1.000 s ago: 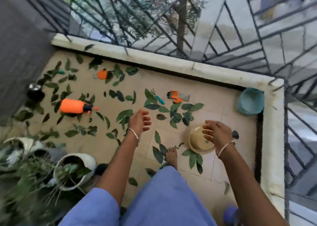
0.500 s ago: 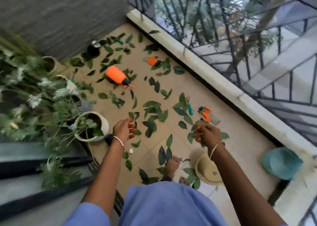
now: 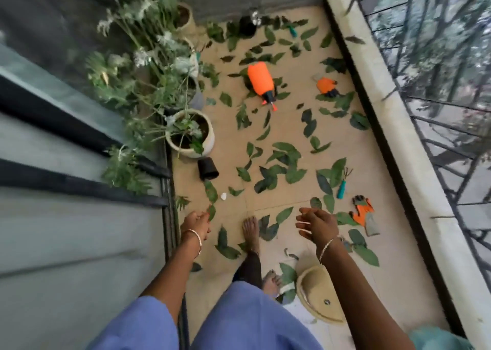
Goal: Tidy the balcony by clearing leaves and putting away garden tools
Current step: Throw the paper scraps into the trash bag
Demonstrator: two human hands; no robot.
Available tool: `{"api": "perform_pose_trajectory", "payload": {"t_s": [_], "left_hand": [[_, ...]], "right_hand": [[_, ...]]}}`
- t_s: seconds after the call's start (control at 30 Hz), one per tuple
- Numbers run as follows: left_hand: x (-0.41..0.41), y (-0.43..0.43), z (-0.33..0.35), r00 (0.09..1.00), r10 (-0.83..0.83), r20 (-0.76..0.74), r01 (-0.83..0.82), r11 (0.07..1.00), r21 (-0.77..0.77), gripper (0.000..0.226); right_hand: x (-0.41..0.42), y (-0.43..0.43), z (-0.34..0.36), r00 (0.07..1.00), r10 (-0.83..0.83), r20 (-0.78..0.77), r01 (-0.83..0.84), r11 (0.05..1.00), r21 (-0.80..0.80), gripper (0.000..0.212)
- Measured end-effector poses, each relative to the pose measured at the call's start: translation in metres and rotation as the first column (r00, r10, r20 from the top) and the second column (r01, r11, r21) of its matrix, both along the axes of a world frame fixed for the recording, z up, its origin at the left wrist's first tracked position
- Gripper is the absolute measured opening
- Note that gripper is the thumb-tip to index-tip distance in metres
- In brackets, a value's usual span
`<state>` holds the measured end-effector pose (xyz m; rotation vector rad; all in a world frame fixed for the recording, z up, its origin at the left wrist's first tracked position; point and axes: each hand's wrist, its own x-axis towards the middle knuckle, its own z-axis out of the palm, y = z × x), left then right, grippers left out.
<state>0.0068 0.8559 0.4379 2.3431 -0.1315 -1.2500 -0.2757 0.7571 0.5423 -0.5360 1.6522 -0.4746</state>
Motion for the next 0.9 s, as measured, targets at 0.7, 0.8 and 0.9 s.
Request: {"api": "perform_pose_trajectory", "payload": {"t_s": [0.7, 0.8, 0.9], "left_hand": [[0.042, -0.112, -0.413, 0.975, -0.215, 0.045, 0.187, 0.920, 0.345, 0.046], [0.043, -0.120, -0.463, 0.972, -0.216, 0.092, 0.172, 0.921, 0.349, 0.051], [0.046, -0.127, -0.505, 0.958, -0.245, 0.148, 0.186, 0.926, 0.329, 0.056]], "right_hand": [[0.121, -0.150, -0.407, 0.973, 0.230, -0.011, -0.226, 0.961, 0.162, 0.021], [0.102, -0.160, -0.451, 0.969, 0.232, -0.081, -0.215, 0.960, 0.180, 0.022], [0.084, -0.172, -0.483, 0.964, 0.225, -0.138, -0.199, 0.963, 0.181, 0.023]]}}
